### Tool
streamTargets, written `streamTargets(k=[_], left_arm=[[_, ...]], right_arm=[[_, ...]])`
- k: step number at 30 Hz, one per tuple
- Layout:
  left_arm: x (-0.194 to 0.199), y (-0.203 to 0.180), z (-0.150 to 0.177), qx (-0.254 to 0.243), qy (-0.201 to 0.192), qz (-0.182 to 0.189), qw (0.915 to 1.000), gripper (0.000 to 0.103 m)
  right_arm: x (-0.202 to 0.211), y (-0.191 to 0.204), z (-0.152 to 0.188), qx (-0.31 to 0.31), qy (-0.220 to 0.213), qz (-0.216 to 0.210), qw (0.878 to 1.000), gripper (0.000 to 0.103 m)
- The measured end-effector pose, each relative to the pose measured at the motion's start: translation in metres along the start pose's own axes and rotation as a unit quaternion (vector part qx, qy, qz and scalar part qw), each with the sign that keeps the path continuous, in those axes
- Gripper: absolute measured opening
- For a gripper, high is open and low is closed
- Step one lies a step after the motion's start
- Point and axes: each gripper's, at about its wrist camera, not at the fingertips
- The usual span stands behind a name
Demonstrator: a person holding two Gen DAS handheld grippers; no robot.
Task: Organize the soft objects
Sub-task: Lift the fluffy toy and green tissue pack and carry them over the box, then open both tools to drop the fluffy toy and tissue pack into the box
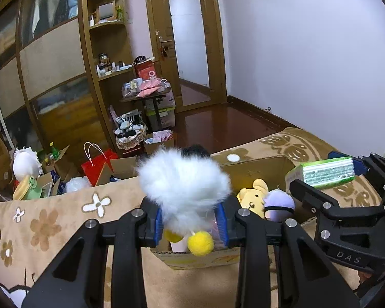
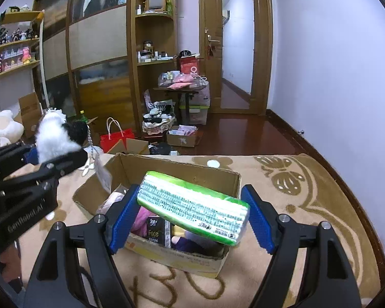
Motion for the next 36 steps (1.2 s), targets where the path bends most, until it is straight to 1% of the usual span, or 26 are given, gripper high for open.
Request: streamTargets(k=[2, 4, 5, 10, 22, 26, 28, 29, 30, 36], left_arm=[[-0.007, 0.001, 0.0, 0.001, 0.006, 0.001, 1.0, 0.032], [-0.013, 0.0, 0.001, -0.001, 0.013, 0.001, 0.9999, 0.032], [-0.017, 0.0, 0.001, -0.002, 0.016, 0.001, 0.9999, 0.032], [-0.029, 0.001, 0.0, 0.0, 0.032, 0.012, 0.9994, 0.032], [-0.056, 0.007, 0.001, 0.017, 0.075, 0.013, 0.997, 0.035], [-0.063, 0.013, 0.002, 0.035, 0.099, 0.029, 0.994, 0.036], [-0.063, 0.015, 0.003, 0.041, 0.103, 0.026, 0.9935, 0.043], [-0.062, 0.016, 0.003, 0.044, 0.1, 0.023, 0.9937, 0.048], [-0.061, 0.017, 0.003, 0.045, 0.095, 0.017, 0.9943, 0.05], [-0.058, 0.015, 0.005, 0.037, 0.091, 0.004, 0.9951, 0.056]], right_arm=[[-0.004, 0.003, -0.001, 0.007, -0.002, 0.022, 1.0, 0.083], [-0.007, 0.005, -0.002, 0.008, -0.003, 0.034, 0.999, 0.083], [-0.008, 0.004, -0.002, 0.007, -0.003, 0.034, 0.999, 0.083], [-0.017, 0.001, -0.002, 0.004, -0.001, 0.025, 1.0, 0.083], [-0.029, 0.0, 0.001, 0.012, 0.0, -0.005, 1.0, 0.083], [-0.032, 0.0, 0.001, 0.01, 0.008, -0.027, 1.0, 0.084], [-0.033, 0.001, 0.0, 0.011, 0.013, -0.036, 0.999, 0.084], [-0.034, 0.002, 0.0, 0.012, 0.015, -0.038, 0.999, 0.084], [-0.035, 0.003, 0.0, 0.014, 0.015, -0.039, 0.999, 0.084], [-0.042, 0.0, 0.002, 0.007, 0.026, -0.053, 0.998, 0.084]])
Point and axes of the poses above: each gripper's, at about its wrist camera, not at the fingertips, and x roughly against the way its jaws point, y to its left, z to its underside, and after that the axes turned 13 degrees about y, right-handed
